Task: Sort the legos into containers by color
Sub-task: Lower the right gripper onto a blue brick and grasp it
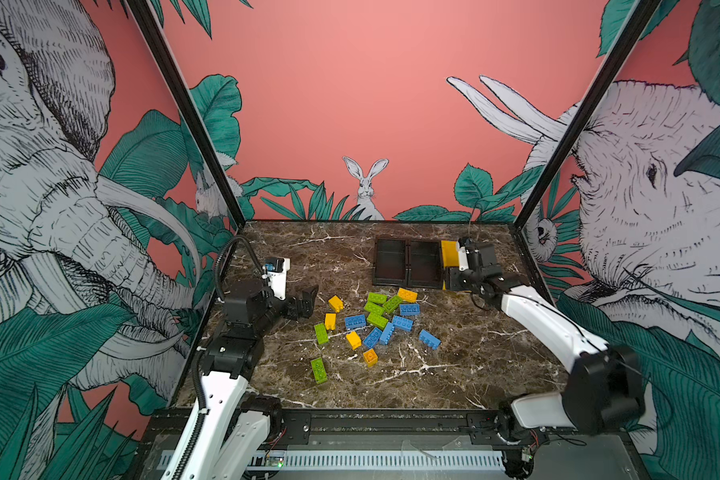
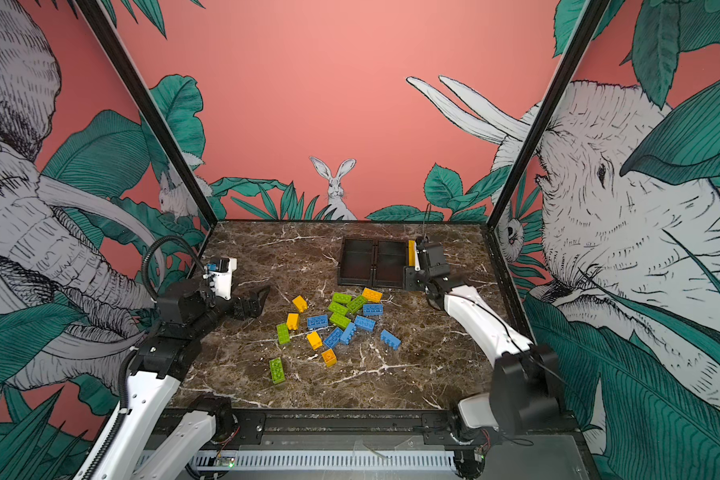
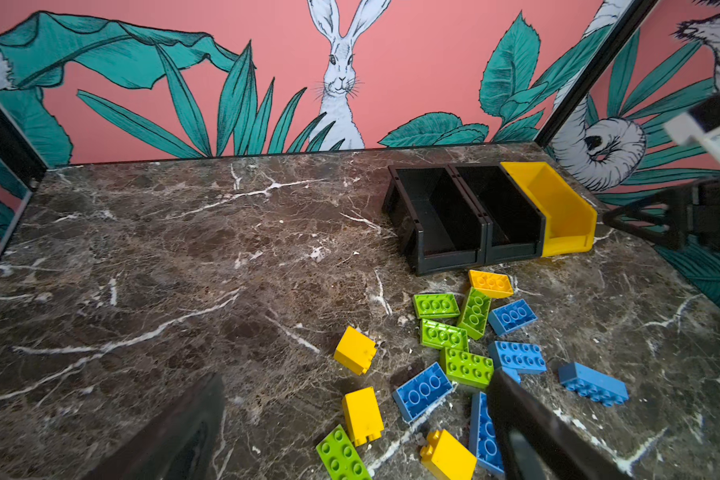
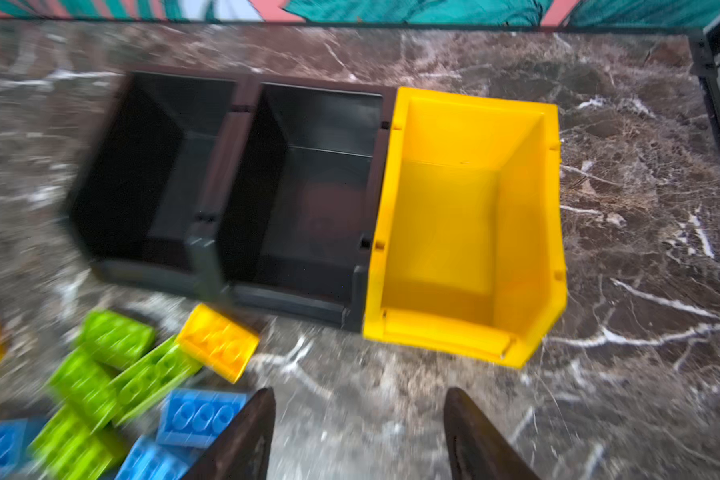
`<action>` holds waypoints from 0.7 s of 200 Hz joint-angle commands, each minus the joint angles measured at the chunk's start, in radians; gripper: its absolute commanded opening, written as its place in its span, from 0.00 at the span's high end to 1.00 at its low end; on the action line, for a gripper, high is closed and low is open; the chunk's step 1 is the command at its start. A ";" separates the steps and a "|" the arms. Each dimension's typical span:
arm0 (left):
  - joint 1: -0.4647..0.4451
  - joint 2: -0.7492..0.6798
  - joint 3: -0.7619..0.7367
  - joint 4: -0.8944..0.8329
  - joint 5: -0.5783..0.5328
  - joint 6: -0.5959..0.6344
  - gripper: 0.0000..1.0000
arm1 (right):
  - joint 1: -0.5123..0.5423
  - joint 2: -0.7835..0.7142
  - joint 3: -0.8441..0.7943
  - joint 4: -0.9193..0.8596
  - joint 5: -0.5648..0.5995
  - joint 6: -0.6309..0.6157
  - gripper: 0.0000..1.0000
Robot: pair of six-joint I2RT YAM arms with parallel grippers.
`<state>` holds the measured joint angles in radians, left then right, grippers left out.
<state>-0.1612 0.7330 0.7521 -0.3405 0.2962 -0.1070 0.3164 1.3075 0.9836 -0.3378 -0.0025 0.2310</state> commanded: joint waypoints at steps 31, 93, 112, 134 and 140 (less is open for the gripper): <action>-0.001 0.139 0.070 0.180 0.125 -0.043 0.01 | 0.127 -0.136 -0.178 -0.124 -0.232 -0.071 0.35; -0.002 0.170 0.065 0.160 0.087 -0.012 0.01 | 0.273 0.022 -0.209 -0.083 -0.205 -0.094 0.34; -0.002 0.152 0.048 0.131 0.071 -0.043 0.01 | 0.291 0.081 -0.194 -0.080 -0.213 -0.094 0.34; -0.003 0.124 0.021 0.097 0.030 -0.057 0.01 | 0.300 0.142 -0.177 -0.093 -0.173 -0.067 0.36; -0.002 0.113 0.012 0.089 0.013 -0.056 0.01 | 0.302 0.156 -0.174 -0.098 -0.168 -0.062 0.36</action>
<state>-0.1612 0.8967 0.8062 -0.2001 0.3683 -0.1429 0.6060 1.4128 0.7773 -0.4290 -0.1993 0.1501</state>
